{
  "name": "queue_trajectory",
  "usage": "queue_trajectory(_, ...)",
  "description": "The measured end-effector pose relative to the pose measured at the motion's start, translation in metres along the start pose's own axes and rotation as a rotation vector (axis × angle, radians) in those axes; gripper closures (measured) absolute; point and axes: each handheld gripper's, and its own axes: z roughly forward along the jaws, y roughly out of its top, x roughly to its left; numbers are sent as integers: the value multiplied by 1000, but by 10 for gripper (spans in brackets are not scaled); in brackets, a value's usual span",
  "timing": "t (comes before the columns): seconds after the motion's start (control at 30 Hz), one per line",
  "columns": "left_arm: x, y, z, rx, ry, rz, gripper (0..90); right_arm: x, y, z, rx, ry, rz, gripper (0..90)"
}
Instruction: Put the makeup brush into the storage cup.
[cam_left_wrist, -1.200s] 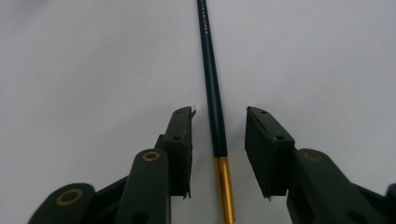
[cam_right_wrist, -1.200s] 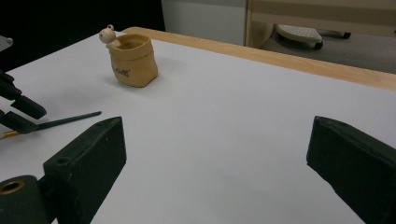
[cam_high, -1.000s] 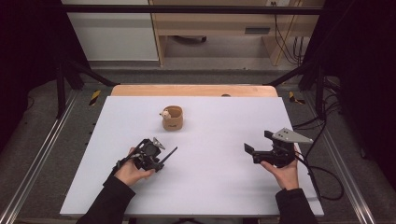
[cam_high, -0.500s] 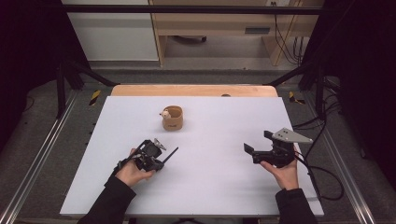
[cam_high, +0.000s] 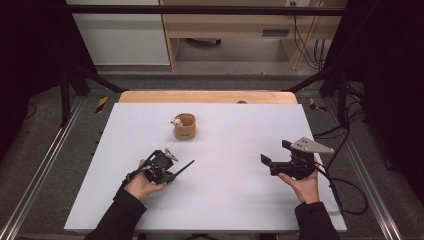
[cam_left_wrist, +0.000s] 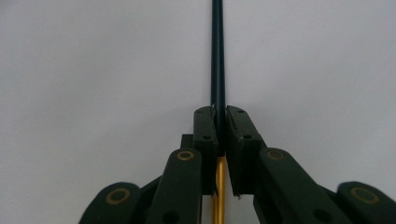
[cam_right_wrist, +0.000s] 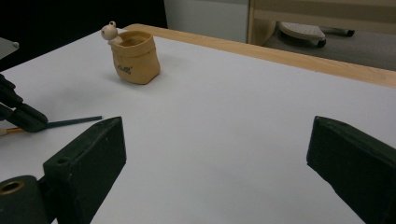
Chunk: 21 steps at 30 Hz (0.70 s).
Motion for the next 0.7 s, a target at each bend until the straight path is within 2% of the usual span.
queue_trajectory(0.37, 1, -1, -17, -69, -8, 3, 833, 1, 0, -1, 0, 1, -4, 50)
queue_trajectory(0.6, -1, -2, -22, -95, -9, 17, 834, 1, 1, 0, 1, 2, -5, 52)
queue_trajectory(0.7, 0, -2, -24, -122, -5, 10, 834, 1, 0, 0, 7, 5, -14, 52)
